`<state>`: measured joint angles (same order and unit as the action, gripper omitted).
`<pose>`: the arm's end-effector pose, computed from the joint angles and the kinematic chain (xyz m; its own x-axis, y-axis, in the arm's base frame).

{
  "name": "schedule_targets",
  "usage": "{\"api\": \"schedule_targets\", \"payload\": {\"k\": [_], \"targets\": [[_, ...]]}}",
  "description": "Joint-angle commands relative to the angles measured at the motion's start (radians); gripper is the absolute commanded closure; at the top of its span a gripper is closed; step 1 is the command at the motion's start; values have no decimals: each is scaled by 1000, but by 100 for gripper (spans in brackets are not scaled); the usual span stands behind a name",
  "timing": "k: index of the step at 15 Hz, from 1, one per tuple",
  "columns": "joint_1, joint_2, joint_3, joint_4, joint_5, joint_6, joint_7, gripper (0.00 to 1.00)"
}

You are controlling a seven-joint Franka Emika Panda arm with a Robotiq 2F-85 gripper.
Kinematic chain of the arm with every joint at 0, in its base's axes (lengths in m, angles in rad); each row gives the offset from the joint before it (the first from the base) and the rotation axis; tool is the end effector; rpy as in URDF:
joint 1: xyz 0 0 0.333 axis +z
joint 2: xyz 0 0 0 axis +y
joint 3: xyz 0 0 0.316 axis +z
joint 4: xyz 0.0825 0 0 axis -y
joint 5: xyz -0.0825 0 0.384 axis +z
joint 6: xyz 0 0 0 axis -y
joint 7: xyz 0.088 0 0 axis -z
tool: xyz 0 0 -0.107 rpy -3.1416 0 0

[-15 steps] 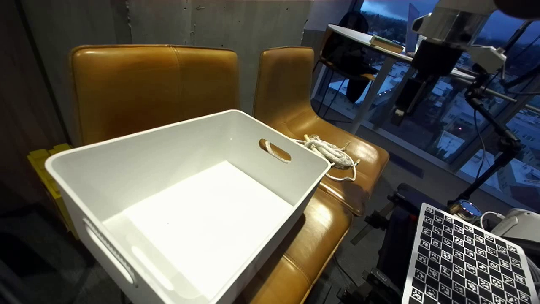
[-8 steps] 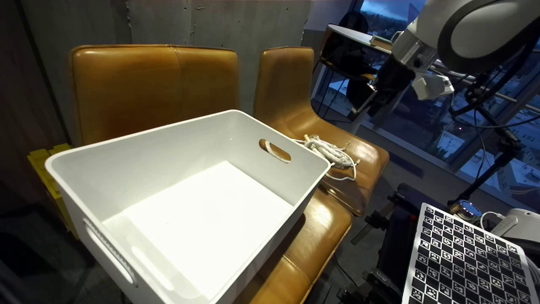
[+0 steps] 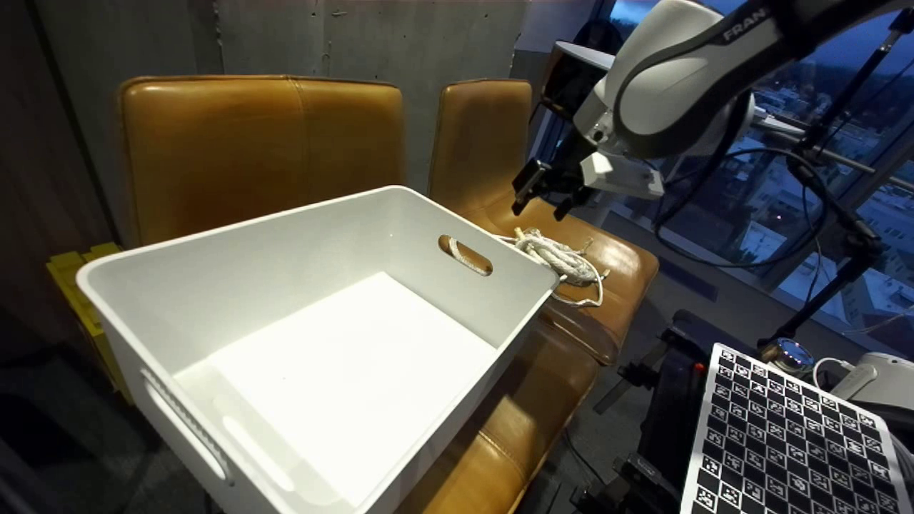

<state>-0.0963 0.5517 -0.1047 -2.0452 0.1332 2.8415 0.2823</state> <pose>0.6034 -0.1282 0.1926 0.8062 -0.5438 0.2329 -0.5407 -0.8371 -0.0828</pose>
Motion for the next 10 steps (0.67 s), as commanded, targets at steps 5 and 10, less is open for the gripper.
{"api": "schedule_targets", "payload": {"k": [5, 10], "targets": [[28, 205, -3, 279, 145, -168, 192, 0], [64, 311, -7, 331, 159, -198, 307, 0]]}}
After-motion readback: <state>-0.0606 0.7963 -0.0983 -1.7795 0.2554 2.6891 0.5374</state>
